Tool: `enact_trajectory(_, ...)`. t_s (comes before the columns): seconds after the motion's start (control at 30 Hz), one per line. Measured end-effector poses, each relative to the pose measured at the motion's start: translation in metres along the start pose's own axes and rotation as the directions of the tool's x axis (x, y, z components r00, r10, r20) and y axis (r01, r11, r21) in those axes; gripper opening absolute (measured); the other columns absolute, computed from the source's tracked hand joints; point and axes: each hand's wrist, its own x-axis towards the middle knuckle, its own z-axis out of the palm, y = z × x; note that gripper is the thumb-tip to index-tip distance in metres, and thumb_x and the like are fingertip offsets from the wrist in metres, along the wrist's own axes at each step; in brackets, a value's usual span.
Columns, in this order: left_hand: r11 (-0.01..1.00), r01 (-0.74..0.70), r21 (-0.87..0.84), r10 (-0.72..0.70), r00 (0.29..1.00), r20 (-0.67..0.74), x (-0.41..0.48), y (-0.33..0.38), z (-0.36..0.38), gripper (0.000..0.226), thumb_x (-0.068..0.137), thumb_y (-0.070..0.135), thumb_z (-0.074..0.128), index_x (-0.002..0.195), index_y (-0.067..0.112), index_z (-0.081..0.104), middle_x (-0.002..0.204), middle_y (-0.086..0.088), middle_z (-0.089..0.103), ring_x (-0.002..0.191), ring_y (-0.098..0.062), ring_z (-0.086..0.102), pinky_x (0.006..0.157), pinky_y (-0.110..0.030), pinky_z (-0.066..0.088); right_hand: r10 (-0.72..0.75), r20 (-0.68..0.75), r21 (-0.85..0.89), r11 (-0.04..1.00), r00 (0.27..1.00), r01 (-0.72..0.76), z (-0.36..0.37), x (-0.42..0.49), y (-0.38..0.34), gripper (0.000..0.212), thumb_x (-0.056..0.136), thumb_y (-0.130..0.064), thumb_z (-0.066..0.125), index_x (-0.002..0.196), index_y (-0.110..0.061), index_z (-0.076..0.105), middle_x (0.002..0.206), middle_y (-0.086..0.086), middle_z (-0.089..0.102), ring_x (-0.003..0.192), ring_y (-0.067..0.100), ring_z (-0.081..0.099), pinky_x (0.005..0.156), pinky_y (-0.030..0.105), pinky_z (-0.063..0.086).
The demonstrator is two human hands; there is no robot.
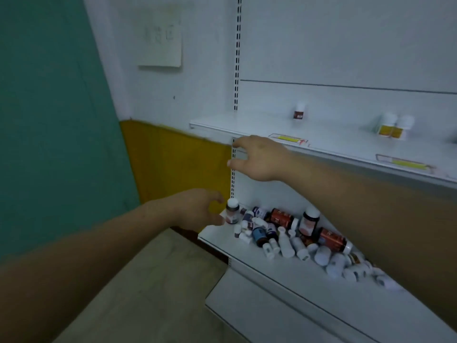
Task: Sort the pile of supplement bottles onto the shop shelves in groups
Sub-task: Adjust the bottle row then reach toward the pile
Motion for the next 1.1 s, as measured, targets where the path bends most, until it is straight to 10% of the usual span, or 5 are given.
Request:
enact_trajectory(0.43, 0.979, 0.053, -0.196, -0.014, 0.981, 0.196, 0.126, -0.077, 0.119, 0.059, 0.091, 0.039, 0.058, 0.142, 0.019, 0.036, 0.146, -0.006, 0.037, 0.126, -0.020, 0.042, 0.103, -0.028, 0.037, 0.289, 0.345, 0.100, 0.935, 0.893, -0.341, 0.185, 0.045, 0.080, 0.051, 0.089, -0.052, 0.052, 0.126, -0.016, 0.051, 0.117, 0.008, 0.055, 0.100, 0.025, 0.054, 0.077, 0.030, 0.041)
enact_trajectory(0.9, 0.937, 0.063, -0.343, -0.001, 0.984, 0.178, 0.338, -0.123, 0.220, 0.064, 0.094, 0.019, 0.056, 0.148, 0.011, 0.023, 0.145, -0.012, 0.041, 0.130, -0.026, 0.042, 0.103, -0.027, 0.031, 0.327, 0.410, -0.023, 0.937, 0.852, -0.348, 0.393, 0.158, 0.180, 0.055, 0.091, -0.024, 0.054, 0.139, -0.004, 0.036, 0.126, 0.017, 0.052, 0.109, 0.034, 0.054, 0.083, 0.038, 0.047)
enact_trajectory(1.1, 0.899, 0.006, -0.438, 0.037, 0.995, 0.089, 0.373, -0.133, 0.270, 0.033, 0.096, 0.027, 0.051, 0.123, 0.008, 0.053, 0.120, -0.013, 0.061, 0.109, -0.029, 0.057, 0.090, -0.029, 0.040, 0.346, 0.376, -0.101, 0.937, 0.859, -0.334, 0.433, 0.164, 0.187, 0.050, 0.091, -0.021, 0.056, 0.139, -0.018, 0.042, 0.145, 0.014, 0.030, 0.129, 0.036, 0.033, 0.102, 0.045, 0.037)
